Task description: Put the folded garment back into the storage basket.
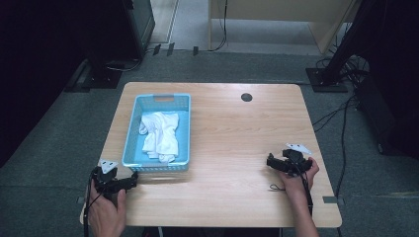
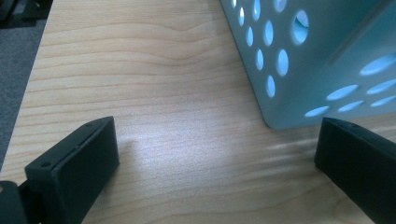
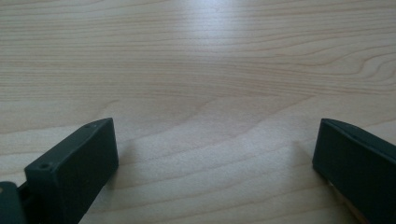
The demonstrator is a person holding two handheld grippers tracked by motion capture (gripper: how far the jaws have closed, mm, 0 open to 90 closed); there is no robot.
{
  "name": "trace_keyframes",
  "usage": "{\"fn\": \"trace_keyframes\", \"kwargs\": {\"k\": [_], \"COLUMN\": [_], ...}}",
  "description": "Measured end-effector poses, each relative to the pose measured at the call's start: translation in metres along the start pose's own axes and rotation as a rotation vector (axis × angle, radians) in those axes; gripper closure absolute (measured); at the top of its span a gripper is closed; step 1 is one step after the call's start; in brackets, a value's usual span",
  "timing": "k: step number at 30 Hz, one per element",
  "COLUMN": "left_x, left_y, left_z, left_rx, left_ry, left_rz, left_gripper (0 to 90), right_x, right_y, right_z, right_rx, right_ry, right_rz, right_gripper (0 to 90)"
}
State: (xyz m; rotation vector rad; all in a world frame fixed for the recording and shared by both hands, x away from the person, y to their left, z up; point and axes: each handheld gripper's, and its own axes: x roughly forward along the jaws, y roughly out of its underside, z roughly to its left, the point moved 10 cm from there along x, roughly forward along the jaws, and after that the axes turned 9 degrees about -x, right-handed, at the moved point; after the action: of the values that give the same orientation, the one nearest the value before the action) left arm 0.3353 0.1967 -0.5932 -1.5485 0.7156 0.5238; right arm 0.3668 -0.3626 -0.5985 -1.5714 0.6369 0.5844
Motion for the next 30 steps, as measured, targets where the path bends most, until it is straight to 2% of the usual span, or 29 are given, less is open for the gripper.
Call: {"fn": "trace_keyframes", "kwargs": {"k": [30], "left_x": [0.0], "left_y": [0.0], "left_z": [0.0], "left_rx": [0.0], "left_ry": [0.0], "left_rz": [0.0], "left_gripper": [0.0], "right_x": [-0.012], "right_y": [0.016], "right_z": [-0.031], "right_rx": [0.019], "right_ry": [0.019], "right_rz": [0.005], "right_gripper": [0.0]}}
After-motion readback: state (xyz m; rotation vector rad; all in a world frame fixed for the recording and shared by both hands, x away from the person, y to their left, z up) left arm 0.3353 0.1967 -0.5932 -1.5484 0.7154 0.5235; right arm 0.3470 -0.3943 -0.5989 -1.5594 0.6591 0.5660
